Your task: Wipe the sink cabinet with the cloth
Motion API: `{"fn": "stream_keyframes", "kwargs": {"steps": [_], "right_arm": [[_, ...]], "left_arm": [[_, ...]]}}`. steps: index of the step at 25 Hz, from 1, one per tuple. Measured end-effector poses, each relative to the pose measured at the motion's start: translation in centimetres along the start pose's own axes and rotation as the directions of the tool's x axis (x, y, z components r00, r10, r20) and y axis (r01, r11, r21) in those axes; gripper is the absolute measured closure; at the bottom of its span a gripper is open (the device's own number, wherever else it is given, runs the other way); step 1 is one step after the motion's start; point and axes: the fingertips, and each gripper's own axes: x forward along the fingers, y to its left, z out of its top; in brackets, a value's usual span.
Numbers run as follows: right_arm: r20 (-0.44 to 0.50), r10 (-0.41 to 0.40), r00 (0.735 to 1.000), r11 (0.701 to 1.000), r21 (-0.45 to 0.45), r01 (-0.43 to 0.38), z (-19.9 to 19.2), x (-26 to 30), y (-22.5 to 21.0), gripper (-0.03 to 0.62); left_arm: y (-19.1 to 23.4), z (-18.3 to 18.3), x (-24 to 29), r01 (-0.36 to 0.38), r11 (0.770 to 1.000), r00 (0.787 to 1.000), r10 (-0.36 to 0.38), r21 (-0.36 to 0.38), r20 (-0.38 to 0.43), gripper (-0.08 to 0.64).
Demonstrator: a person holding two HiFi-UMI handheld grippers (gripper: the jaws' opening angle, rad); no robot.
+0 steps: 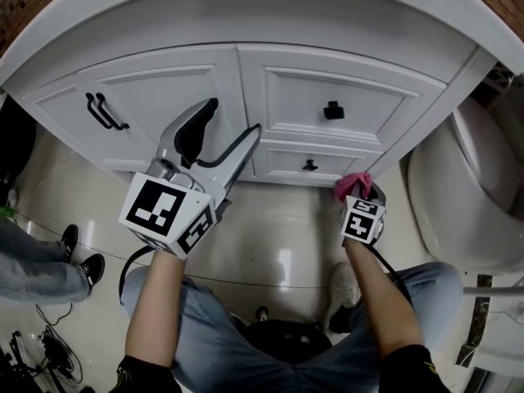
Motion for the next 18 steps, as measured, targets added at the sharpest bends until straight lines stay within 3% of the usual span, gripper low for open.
{"fn": "stream_keyframes", "kwargs": {"steps": [3,5,6,9,11,12,14,18], "right_arm": [[-0.013,0.014,1.000,1.000,0.024,-0.014,-0.4,0.0,1.3,0.557],[-0.030,0.149,0.988,0.989,0.032,-0.148,-0.9,0.0,5.9,0.557],[-0.027,0.248,0.968,0.969,0.021,-0.247,-0.9,-0.2,9.2,0.557],[0.016,0.530,0.848,0.846,-0.068,-0.528,0.4,-2.2,19.7,0.555],[0.037,0.635,0.772,0.769,-0.125,-0.627,1.4,-3.4,24.9,0.557],[0.042,0.661,0.749,0.746,-0.142,-0.651,1.7,-3.6,26.8,0.557],[0.043,0.671,0.741,0.737,-0.151,-0.659,2.2,-3.3,28.9,0.557],[0.012,0.608,0.794,0.788,-0.131,-0.602,1.9,-1.5,28.9,0.557]], "left_arm": [[0.0,-0.7,0.5,0.002,1.000,1.000,-0.002,0.007,-0.020,0.255],[0.3,-1.1,0.6,-0.004,1.000,0.999,0.004,0.014,-0.032,0.255],[0.6,-1.3,0.5,-0.010,1.000,0.999,0.011,0.015,-0.038,0.255],[1.1,-1.7,0.2,-0.032,0.999,0.998,0.033,0.011,-0.050,0.254],[1.3,-1.7,-0.3,-0.044,0.999,0.998,0.045,0.014,-0.054,0.255],[1.5,-1.8,-0.6,-0.052,0.998,0.997,0.053,0.020,-0.059,0.254],[2.2,-2.6,-1.4,-0.070,0.997,0.994,0.072,0.032,-0.083,0.255],[4.0,-4.1,-3.5,-0.104,0.994,0.986,0.108,0.035,-0.128,0.255]]}}
